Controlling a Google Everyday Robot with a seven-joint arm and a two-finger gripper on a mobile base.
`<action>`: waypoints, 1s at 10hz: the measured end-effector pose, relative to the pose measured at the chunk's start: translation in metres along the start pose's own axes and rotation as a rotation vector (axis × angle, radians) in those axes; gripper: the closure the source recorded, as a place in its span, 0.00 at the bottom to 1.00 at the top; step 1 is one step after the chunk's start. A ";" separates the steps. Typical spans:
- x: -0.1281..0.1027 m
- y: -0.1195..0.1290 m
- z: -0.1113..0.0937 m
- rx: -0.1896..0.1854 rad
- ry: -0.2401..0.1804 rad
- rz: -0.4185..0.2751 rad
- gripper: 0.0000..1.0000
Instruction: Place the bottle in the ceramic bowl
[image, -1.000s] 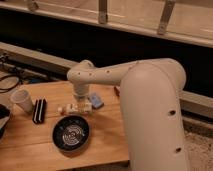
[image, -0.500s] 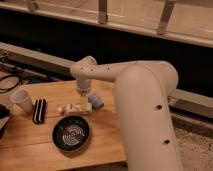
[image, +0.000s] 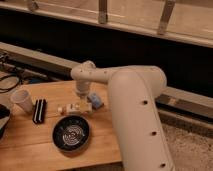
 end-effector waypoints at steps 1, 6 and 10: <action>0.002 0.001 0.010 -0.021 -0.004 -0.003 0.20; 0.001 0.010 0.039 -0.114 -0.015 -0.013 0.53; 0.001 0.008 0.031 -0.112 -0.012 -0.018 0.80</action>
